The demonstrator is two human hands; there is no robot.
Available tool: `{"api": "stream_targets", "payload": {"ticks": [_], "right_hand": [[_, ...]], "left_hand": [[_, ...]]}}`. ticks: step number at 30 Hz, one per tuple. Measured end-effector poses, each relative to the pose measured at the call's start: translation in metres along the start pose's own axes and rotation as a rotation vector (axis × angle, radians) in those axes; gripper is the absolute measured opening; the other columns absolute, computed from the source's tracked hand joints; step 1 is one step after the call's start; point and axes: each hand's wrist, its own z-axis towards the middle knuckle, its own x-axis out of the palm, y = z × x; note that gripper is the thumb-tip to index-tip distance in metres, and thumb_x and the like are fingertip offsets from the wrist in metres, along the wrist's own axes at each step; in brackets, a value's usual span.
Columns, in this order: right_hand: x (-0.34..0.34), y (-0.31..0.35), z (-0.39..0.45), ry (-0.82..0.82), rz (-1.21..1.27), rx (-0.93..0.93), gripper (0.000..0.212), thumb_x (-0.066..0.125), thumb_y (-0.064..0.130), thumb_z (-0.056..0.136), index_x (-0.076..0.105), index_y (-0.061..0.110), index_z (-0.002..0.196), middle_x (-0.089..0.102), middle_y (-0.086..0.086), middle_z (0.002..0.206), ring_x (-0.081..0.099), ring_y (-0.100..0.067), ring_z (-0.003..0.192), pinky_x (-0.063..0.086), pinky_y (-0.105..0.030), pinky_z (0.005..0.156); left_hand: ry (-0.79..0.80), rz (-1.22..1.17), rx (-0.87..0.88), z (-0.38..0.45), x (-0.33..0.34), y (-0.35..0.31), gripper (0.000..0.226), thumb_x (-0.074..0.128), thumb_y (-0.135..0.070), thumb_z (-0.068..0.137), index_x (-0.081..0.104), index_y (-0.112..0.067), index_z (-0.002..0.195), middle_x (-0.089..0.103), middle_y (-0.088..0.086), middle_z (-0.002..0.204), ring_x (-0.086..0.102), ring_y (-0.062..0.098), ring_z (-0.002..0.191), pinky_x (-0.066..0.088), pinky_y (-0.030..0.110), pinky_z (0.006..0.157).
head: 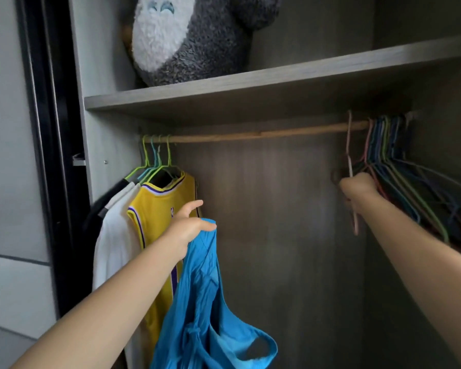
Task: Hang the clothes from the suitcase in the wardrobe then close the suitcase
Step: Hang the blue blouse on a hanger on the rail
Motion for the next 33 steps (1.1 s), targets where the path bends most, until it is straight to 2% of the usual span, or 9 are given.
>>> {"api": "stream_targets", "payload": {"ticks": [3,5,8,13,19,22,25,31,33], "right_hand": [[0.005,0.004,0.005,0.035,0.181,-0.011,0.028,0.042,-0.001,0.089,0.053,-0.007,0.113,0.049,-0.017,0.083,0.046,-0.025,0.06,0.041,-0.031,0.054],[0.009,0.002,-0.001,0.109,0.306,0.008,0.013,0.044,0.002,0.09,0.057,0.003,0.093,0.047,-0.011,0.073,0.041,-0.019,0.056,0.039,-0.024,0.047],[0.021,-0.015,-0.021,0.201,0.464,-0.002,0.031,0.049,0.008,0.091,0.037,0.017,0.064,0.031,-0.003,0.056,0.033,-0.011,0.039,0.022,-0.009,0.029],[0.054,-0.067,-0.07,0.294,0.731,0.024,0.041,0.047,0.0,0.091,0.028,0.013,0.057,0.023,0.003,0.025,0.022,-0.005,0.018,0.016,-0.006,0.03],[0.085,-0.11,-0.092,0.306,0.745,0.171,0.031,0.053,0.008,0.091,0.041,0.012,0.063,0.035,0.004,0.032,0.029,-0.001,0.021,0.025,-0.009,0.027],[0.094,-0.107,-0.089,0.321,0.77,0.29,0.027,0.048,0.028,0.095,0.043,0.021,0.069,0.021,0.009,0.03,0.019,-0.001,0.02,0.017,-0.005,0.03],[0.095,-0.093,-0.087,0.503,0.643,0.34,0.04,0.031,0.043,0.097,0.046,0.017,0.071,0.022,0.007,0.029,0.018,-0.001,0.02,0.015,-0.003,0.031],[0.086,-0.04,-0.092,0.728,0.832,0.074,0.05,0.023,0.035,0.1,0.048,0.008,0.067,0.027,0.004,0.029,0.017,0.0,0.022,0.012,-0.005,0.031],[0.082,-0.021,-0.09,0.742,0.922,0.008,0.055,0.024,0.032,0.101,0.049,0.011,0.056,0.026,0.009,0.03,0.017,-0.002,0.022,0.013,-0.003,0.034]], "left_hand": [[-0.045,-0.011,-0.012,0.009,-0.005,-0.001,0.062,0.06,0.009,0.08,0.046,-0.023,0.131,0.044,0.004,0.112,0.058,0.031,0.089,0.051,0.037,0.07],[-0.076,-0.013,-0.035,0.014,-0.008,0.003,0.06,0.06,0.008,0.08,0.047,-0.022,0.13,0.051,0.012,0.118,0.058,0.037,0.099,0.051,0.042,0.079],[-0.1,0.002,-0.067,0.018,-0.009,0.01,0.058,0.06,0.007,0.08,0.047,-0.02,0.13,0.055,0.017,0.119,0.058,0.038,0.1,0.051,0.041,0.077],[-0.108,-0.008,-0.068,0.019,-0.01,0.018,0.058,0.059,0.008,0.082,0.047,-0.019,0.131,0.056,0.021,0.117,0.059,0.033,0.08,0.049,0.037,0.066],[-0.156,-0.053,-0.071,0.01,-0.023,0.02,0.058,0.048,0.01,0.088,0.041,-0.023,0.135,0.056,0.016,0.106,0.056,0.025,0.071,0.045,0.035,0.057],[-0.162,-0.026,-0.066,0.006,-0.032,0.017,0.062,0.043,0.011,0.09,0.035,-0.028,0.138,0.048,0.018,0.131,0.057,0.025,0.081,0.044,0.032,0.055],[-0.154,-0.002,-0.091,-0.001,-0.037,0.015,0.066,0.04,0.01,0.091,0.031,-0.034,0.139,0.032,0.015,0.146,0.055,0.026,0.093,0.045,0.031,0.058],[-0.187,0.038,-0.043,-0.012,-0.053,0.024,0.073,0.041,0.013,0.09,0.023,-0.034,0.143,0.021,0.01,0.152,0.056,0.02,0.08,0.046,0.032,0.064],[-0.182,0.021,-0.038,-0.015,-0.061,0.026,0.074,0.04,0.013,0.09,0.022,-0.035,0.143,0.023,0.01,0.152,0.058,0.026,0.091,0.05,0.027,0.056]]}}
